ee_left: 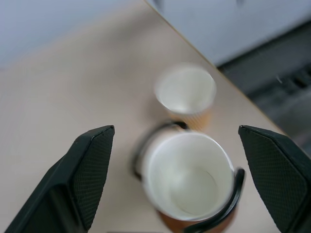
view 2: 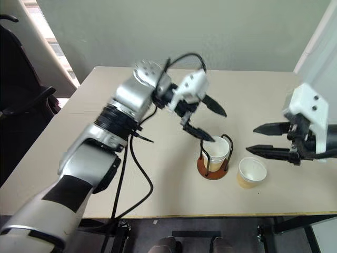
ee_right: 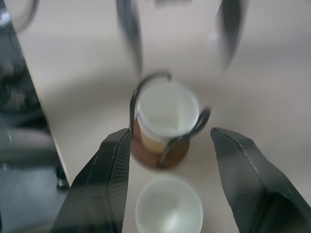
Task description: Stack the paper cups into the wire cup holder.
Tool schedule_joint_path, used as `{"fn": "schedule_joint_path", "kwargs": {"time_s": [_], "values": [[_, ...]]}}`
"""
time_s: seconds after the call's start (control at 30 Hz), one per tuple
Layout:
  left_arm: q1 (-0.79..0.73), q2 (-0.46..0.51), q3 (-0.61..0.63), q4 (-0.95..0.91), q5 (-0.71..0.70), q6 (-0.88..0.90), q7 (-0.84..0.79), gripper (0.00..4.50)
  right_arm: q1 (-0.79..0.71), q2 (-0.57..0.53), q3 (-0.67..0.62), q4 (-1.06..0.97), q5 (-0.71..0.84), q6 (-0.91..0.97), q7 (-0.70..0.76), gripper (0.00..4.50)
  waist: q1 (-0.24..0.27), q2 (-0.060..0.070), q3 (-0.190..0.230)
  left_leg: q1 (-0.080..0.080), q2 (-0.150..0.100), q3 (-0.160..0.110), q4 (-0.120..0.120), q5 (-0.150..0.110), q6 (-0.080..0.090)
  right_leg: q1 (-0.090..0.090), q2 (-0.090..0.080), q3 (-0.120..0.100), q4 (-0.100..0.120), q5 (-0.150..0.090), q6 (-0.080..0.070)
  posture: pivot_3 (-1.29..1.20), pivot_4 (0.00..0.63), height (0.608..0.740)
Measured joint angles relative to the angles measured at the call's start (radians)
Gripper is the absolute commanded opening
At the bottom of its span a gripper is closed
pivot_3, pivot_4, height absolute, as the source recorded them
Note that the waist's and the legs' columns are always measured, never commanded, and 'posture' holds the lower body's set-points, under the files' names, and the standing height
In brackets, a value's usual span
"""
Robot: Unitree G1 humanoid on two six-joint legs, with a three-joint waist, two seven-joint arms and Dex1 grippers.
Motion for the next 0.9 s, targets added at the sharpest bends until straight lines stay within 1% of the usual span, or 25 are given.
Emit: {"fn": "schedule_joint_path", "kwargs": {"time_s": [0.07,0.13,0.17,0.23,0.33,0.4,0.57,0.67,0.77,0.8,0.87,0.9], "values": [[0.034,0.099,0.008,-0.076,-0.071,0.074,-0.001,4.44,0.074,-0.015,0.037,-0.061,-0.032,-0.007,0.011,2.68,-0.007,0.001,-0.001,0.001,0.0,0.001,0.0,0.001,-0.005,-0.001,0.001,0.001,0.001,-0.002,0.0,0.0,0.15,0.74],[0.097,0.193,0.014,-0.139,-0.103,0.112,-0.001,4.44,0.129,-0.019,0.081,-0.109,-0.08,-0.028,0.015,2.68,-0.007,0.002,-0.001,0.002,0.0,0.001,0.0,0.003,-0.009,0.0,0.001,0.002,0.001,-0.003,0.0,0.0,0.15,0.74],[0.105,0.201,0.014,-0.14,-0.104,0.114,-0.001,4.44,0.133,-0.019,0.087,-0.11,-0.084,-0.029,0.015,2.68,-0.007,0.002,-0.001,0.002,0.0,0.001,0.0,0.003,-0.009,0.0,0.001,0.002,0.001,-0.003,0.0,0.0,0.15,0.74],[0.164,0.262,0.013,-0.173,-0.102,0.111,-0.002,4.44,0.17,-0.023,0.123,-0.119,-0.134,-0.055,0.015,2.68,-0.006,0.002,-0.001,0.002,0.0,0.001,0.001,0.003,-0.009,0.0,0.001,0.002,0.001,-0.003,0.001,0.0,0.15,0.74],[0.231,0.336,0.019,-0.206,-0.102,0.103,-0.001,4.44,0.206,-0.032,0.21,-0.1,-0.229,-0.112,0.015,2.68,0.003,0.002,-0.001,0.002,-0.001,0.001,0.002,0.002,-0.008,0.001,0.0,0.002,0.001,-0.002,0.001,0.0,0.15,0.74],[0.267,0.353,0.05,-0.236,-0.108,0.102,-0.001,4.44,0.212,-0.042,0.27,-0.061,-0.305,-0.16,0.017,2.68,0.006,0.002,-0.001,0.002,-0.001,0.001,0.002,0.0,-0.004,0.002,-0.001,0.002,0.0,-0.002,0.001,0.0,0.15,0.74],[0.341,0.359,0.139,-0.347,-0.116,0.111,0.003,4.44,0.195,-0.052,0.417,0.019,-0.449,-0.263,0.046,2.68,0.003,0.002,-0.001,0.003,-0.001,0.001,0.001,0.0,-0.004,0.002,-0.001,0.002,0.002,-0.002,0.001,0.0,0.15,0.74],[0.414,0.373,0.195,-0.43,-0.134,0.136,0.019,4.5,0.137,-0.027,0.489,0.046,-0.508,-0.294,0.062,2.09,-0.005,0.002,-0.001,0.004,0.0,0.001,0.001,0.0,-0.004,0.002,0.0,0.002,0.002,-0.002,0.001,0.0,0.15,0.74],[0.489,0.386,0.234,-0.495,-0.141,0.166,0.041,4.5,0.087,0.009,0.525,0.047,-0.515,-0.294,0.086,1.08,-0.013,0.002,-0.001,0.005,0.0,0.001,0.001,0.001,-0.005,0.002,0.001,0.002,0.002,-0.002,0.0,0.0,0.15,0.74],[0.509,0.395,0.243,-0.514,-0.145,0.179,0.048,4.5,0.069,0.016,0.53,0.046,-0.515,-0.291,0.096,0.63,-0.014,0.002,-0.001,0.005,0.0,0.001,0.001,0.001,-0.005,0.002,0.001,0.002,0.002,-0.001,0.0,0.0,0.15,0.74],[0.538,0.416,0.265,-0.542,-0.152,0.2,0.059,4.5,0.038,0.014,0.53,0.047,-0.514,-0.288,0.118,0.02,-0.016,0.001,-0.001,0.005,0.0,0.001,0.001,0.001,-0.004,0.002,0.001,0.002,0.002,-0.001,-0.001,0.0,0.15,0.74],[0.552,0.426,0.278,-0.558,-0.154,0.205,0.061,4.5,0.022,0.011,0.528,0.049,-0.513,-0.288,0.132,0.02,-0.017,0.002,-0.001,0.005,0.0,0.001,0.001,0.001,-0.004,0.002,0.001,0.002,0.002,-0.001,-0.002,0.0,0.15,0.74]]}}
